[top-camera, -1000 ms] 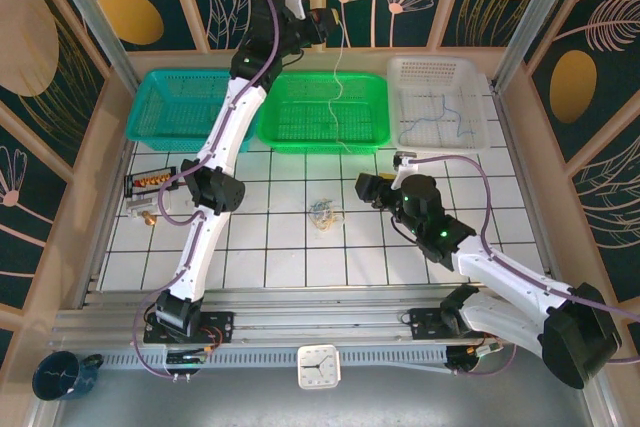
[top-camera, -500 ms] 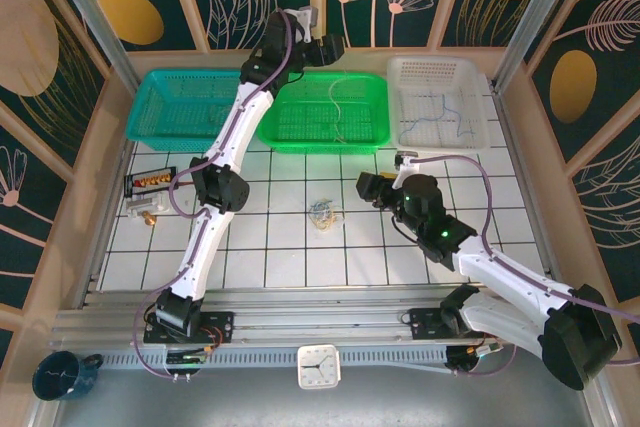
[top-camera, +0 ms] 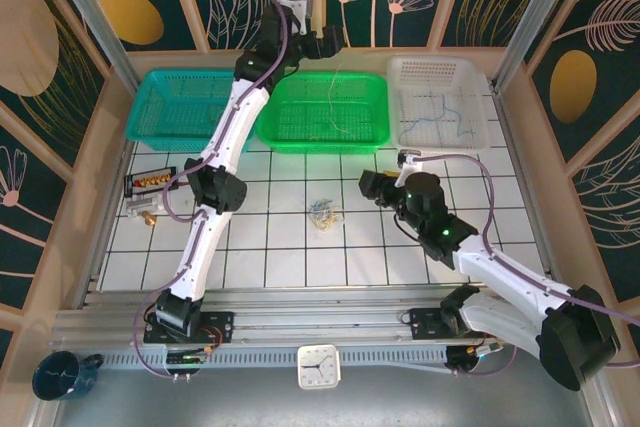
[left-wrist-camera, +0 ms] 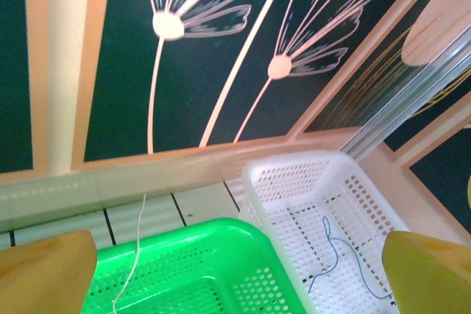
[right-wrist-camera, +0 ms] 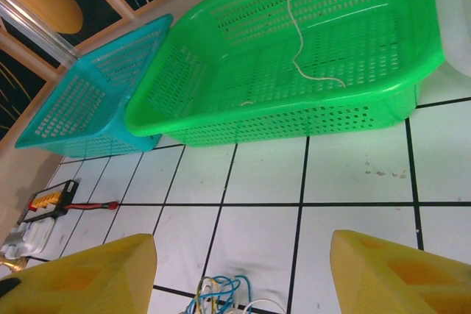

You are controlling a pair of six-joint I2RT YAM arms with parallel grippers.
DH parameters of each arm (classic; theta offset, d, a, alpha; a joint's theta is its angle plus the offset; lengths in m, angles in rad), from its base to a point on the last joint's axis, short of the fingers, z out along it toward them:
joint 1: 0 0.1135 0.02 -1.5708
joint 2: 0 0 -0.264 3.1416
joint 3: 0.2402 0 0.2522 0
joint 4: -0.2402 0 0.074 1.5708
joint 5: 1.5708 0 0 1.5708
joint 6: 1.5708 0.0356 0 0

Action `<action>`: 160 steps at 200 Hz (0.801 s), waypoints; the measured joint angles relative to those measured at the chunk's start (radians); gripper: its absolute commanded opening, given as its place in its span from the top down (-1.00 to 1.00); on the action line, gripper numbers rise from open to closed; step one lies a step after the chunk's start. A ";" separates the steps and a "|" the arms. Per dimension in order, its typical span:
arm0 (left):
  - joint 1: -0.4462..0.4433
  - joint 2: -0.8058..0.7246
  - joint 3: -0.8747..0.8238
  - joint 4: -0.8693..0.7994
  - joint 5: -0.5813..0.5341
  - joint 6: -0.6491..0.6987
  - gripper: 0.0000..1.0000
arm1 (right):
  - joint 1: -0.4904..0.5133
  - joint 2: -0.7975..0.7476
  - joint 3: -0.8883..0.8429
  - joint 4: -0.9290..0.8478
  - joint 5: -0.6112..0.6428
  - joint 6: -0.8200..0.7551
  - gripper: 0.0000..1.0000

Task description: Untangle the cables

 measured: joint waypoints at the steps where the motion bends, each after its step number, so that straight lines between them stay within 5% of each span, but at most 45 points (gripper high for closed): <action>1: 0.000 -0.001 0.000 0.000 0.000 0.001 -0.98 | -0.002 0.002 0.000 0.000 -0.001 -0.001 -0.27; 98: 0.004 -0.137 -0.002 -0.127 -0.099 0.046 -0.98 | -0.152 0.208 0.135 0.027 -0.141 -0.011 -0.27; 160: 0.062 -0.393 -0.016 -0.181 -0.096 0.020 -0.98 | -0.249 0.568 0.484 0.043 -0.268 -0.002 -0.22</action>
